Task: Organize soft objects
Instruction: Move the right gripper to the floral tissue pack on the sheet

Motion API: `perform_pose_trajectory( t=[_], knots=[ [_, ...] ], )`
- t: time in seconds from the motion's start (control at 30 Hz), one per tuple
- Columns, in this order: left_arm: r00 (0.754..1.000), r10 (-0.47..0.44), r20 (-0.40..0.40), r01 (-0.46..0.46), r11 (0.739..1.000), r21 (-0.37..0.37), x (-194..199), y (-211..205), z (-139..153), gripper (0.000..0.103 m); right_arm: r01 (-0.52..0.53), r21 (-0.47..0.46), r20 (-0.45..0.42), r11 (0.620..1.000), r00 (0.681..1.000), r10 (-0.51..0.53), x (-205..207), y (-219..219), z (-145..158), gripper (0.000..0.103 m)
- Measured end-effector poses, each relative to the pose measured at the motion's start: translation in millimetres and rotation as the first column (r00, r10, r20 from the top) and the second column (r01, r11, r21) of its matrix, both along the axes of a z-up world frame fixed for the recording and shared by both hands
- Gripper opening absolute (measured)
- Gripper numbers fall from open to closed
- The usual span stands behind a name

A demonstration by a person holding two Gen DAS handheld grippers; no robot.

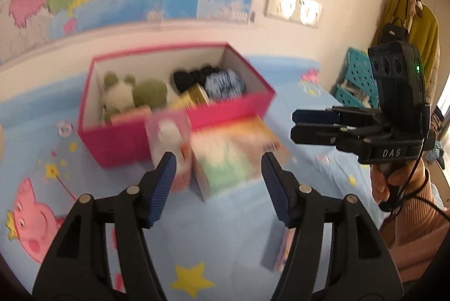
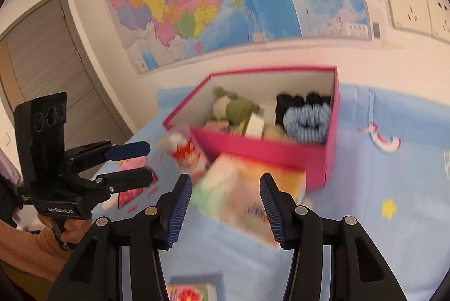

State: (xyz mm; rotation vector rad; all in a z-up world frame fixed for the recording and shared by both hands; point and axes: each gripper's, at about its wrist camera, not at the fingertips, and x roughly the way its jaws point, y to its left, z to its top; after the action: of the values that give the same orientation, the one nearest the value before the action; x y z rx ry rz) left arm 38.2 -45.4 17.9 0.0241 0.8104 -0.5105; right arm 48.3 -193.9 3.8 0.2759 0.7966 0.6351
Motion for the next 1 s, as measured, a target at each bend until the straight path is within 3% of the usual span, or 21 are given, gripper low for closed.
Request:
perform_pose_trajectory(
  t=[0.3,0.53,0.93,1.0],
  knots=[
    [0.980,-0.076,-0.185,0.075,0.997,-0.014,-37,-9,-50,0.064,-0.031,-0.018,-0.159,0.999,0.987,0.028,-40,-3,-49,0.052],
    [0.954,-0.133,-0.269,0.129,0.991,-0.034,-62,-17,-71,0.064,-0.062,0.003,-0.224,0.998,0.973,0.061,-57,0,-67,0.052],
    [0.918,-0.213,-0.335,0.209,0.977,-0.048,-83,-42,-84,0.064,-0.058,0.035,-0.261,0.998,0.963,0.065,-73,-3,-77,0.052],
    [0.916,-0.204,-0.345,0.201,0.979,-0.044,-79,-41,-85,0.060,-0.058,0.038,-0.263,0.998,0.962,0.066,-75,-3,-78,0.052]
  ],
)
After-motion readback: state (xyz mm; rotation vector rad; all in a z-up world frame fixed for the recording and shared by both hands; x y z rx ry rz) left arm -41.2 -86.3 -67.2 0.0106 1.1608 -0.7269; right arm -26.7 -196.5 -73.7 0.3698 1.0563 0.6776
